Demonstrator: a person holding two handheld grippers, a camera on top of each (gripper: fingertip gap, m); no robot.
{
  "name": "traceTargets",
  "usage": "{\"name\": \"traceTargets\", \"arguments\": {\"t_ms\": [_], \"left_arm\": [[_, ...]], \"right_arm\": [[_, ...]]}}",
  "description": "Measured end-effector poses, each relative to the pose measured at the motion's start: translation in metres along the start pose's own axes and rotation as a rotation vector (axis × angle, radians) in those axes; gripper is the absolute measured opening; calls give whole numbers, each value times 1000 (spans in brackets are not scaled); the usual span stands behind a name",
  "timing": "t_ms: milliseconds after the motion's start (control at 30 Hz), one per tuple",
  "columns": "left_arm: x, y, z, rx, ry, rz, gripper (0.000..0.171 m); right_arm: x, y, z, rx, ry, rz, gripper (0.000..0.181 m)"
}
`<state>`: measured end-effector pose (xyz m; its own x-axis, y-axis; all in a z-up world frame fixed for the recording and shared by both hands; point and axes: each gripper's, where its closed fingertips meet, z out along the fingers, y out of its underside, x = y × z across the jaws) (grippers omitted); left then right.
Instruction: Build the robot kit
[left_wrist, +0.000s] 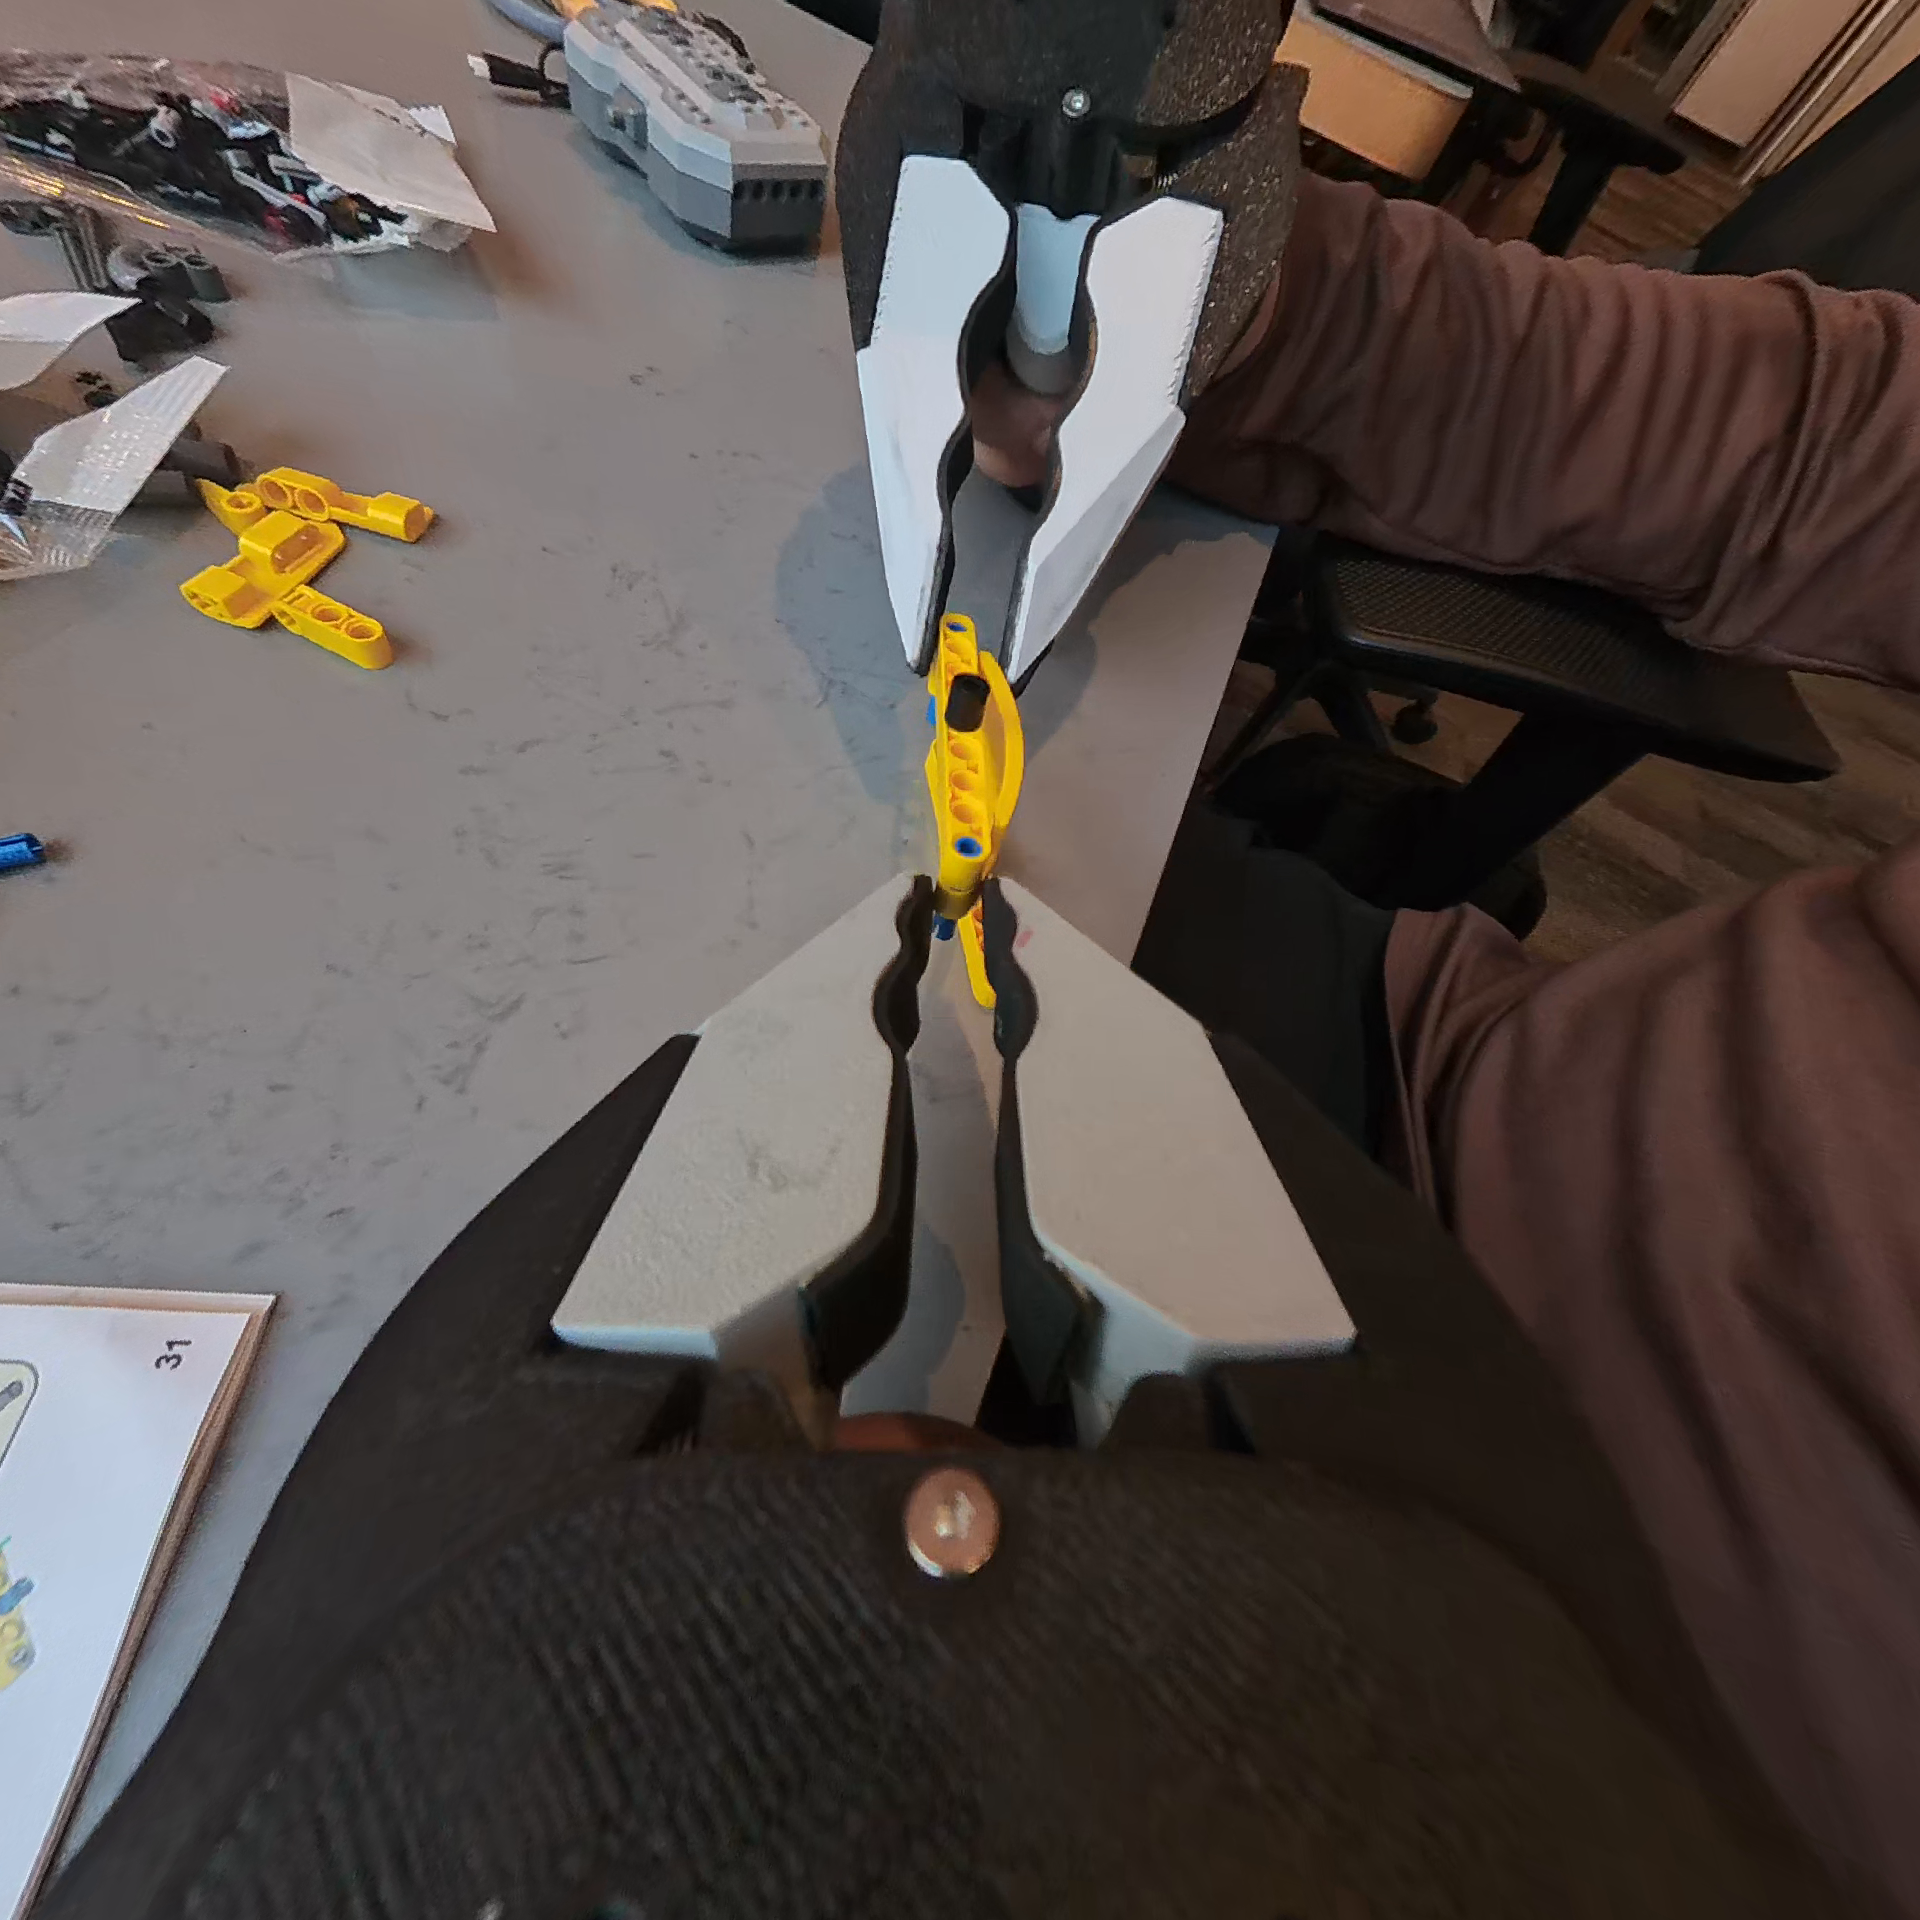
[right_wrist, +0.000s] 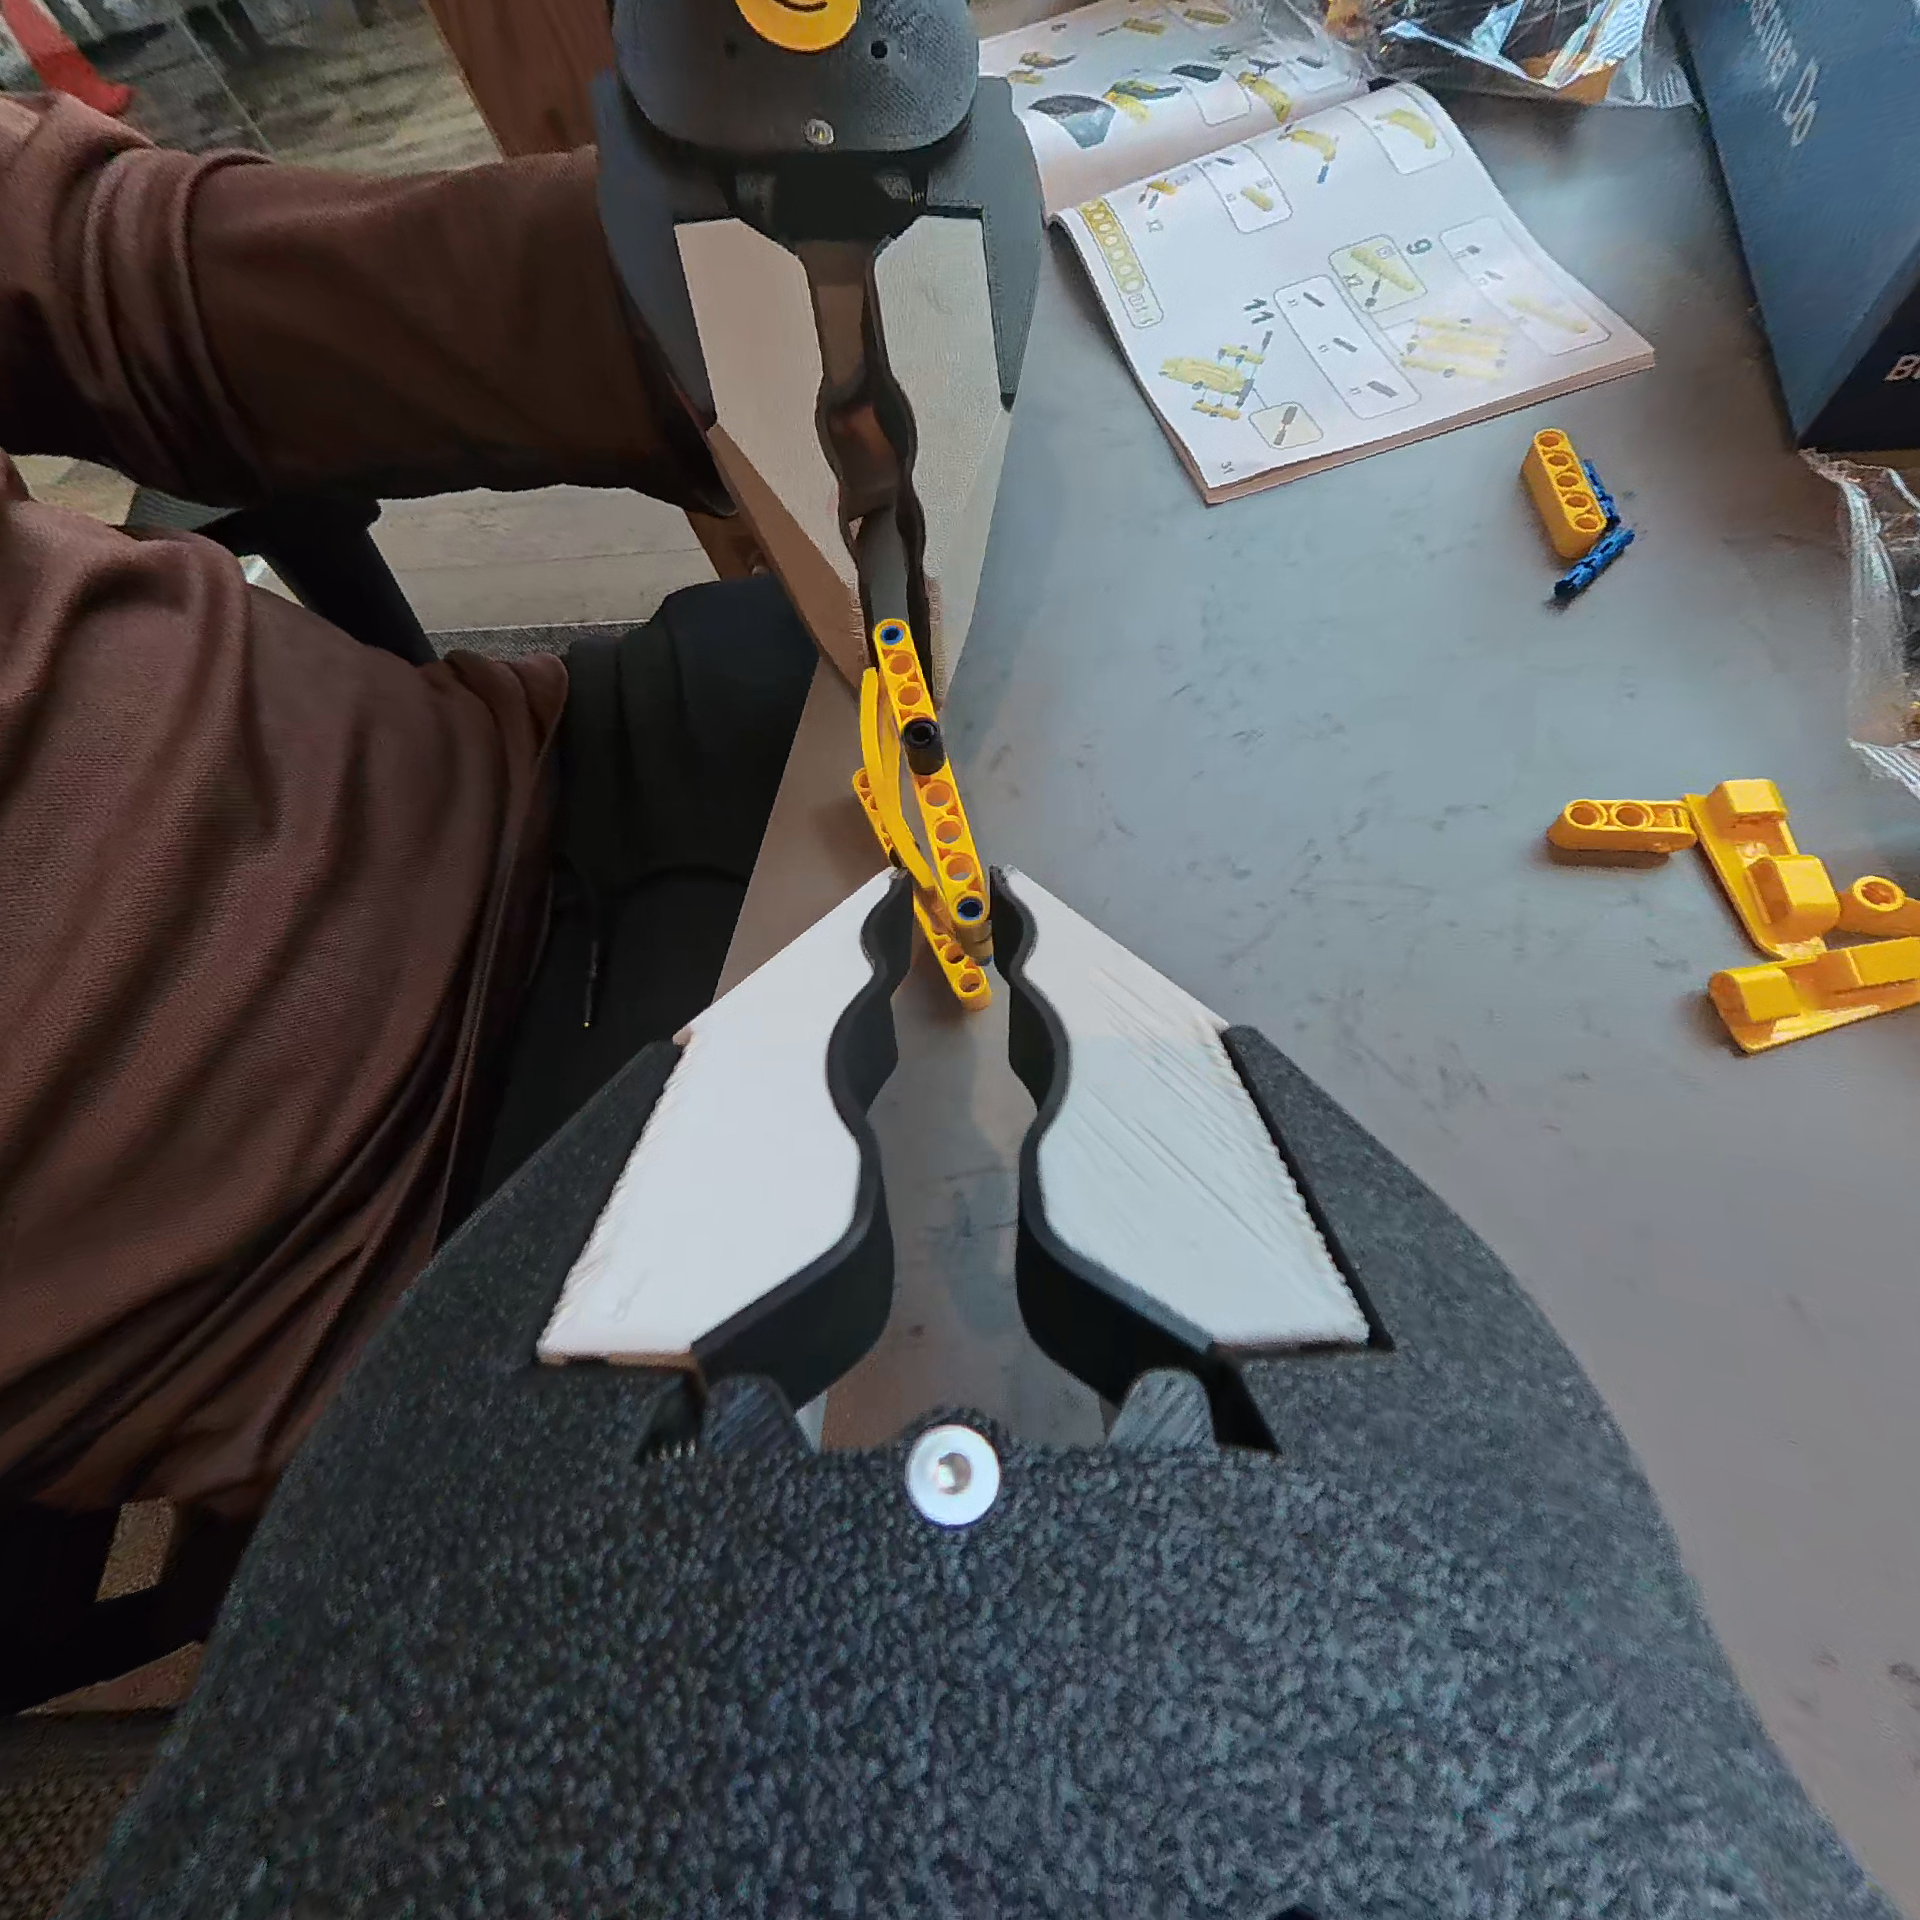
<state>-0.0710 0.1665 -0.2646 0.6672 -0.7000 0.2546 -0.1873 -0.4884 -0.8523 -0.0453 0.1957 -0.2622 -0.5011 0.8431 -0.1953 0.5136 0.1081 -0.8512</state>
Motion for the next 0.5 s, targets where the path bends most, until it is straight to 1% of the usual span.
{"name": "traceTargets", "arguments": {"t_ms": [200, 500], "left_arm": [[1, 5, 2, -34, -1, 4, 6], [1, 4, 2, -29, -9, 14, 5]], "right_arm": [[-1, 3, 2, -25, -1, -5, 14], [1, 5, 3, -37, 4, 6, 15]]}}
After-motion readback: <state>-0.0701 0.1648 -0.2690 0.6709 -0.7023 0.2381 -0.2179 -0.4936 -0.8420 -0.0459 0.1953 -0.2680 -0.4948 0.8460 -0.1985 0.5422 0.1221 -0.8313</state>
